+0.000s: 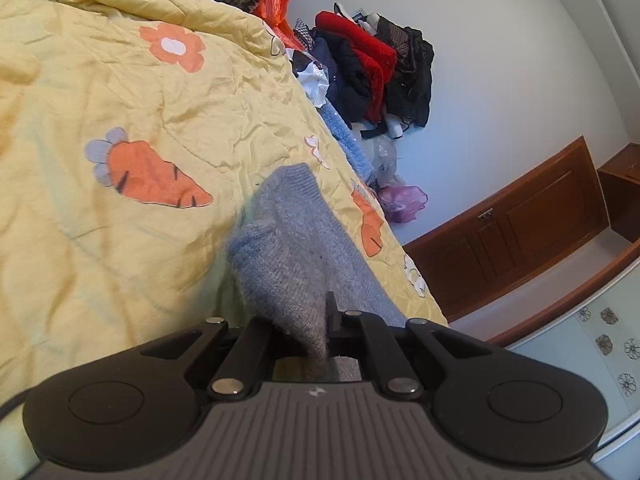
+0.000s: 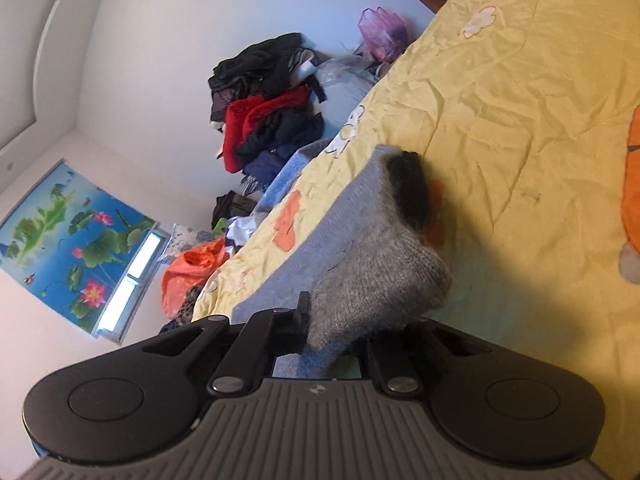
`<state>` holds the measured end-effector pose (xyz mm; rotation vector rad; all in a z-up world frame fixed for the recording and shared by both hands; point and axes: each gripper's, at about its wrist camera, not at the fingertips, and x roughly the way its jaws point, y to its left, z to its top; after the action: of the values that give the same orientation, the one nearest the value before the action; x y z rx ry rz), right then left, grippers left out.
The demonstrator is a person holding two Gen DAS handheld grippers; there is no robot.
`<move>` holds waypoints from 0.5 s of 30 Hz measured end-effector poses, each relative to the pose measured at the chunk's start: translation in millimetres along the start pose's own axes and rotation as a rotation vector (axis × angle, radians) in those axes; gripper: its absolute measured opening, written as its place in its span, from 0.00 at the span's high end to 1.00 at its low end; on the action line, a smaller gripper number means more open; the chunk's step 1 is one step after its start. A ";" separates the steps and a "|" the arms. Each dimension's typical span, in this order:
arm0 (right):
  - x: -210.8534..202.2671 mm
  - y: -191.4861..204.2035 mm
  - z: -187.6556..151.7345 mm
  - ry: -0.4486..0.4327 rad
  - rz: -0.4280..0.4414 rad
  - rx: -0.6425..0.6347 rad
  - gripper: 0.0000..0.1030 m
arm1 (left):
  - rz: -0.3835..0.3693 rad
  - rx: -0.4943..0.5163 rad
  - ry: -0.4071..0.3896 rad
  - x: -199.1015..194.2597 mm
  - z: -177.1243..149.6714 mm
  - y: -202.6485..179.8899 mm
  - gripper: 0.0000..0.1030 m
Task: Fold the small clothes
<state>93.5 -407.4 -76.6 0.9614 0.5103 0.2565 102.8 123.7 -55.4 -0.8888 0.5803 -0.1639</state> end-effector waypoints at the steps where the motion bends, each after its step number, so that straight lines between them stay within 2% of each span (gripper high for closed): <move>1: -7.1 1.6 -2.7 0.008 0.007 -0.008 0.86 | -0.007 0.008 0.007 -7.0 -1.0 1.4 0.96; 11: -78.2 -1.5 -53.9 0.081 0.029 0.023 0.86 | -0.008 0.047 0.095 -84.8 -36.8 29.7 0.96; 15: -108.7 -6.0 -79.5 0.092 0.026 0.056 0.86 | 0.023 0.060 0.129 -109.9 -49.5 43.2 0.96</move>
<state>-40.7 -400.3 -86.2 1.0144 0.5922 0.3122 -20.0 157.5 -67.9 -0.8169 0.7025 -0.2180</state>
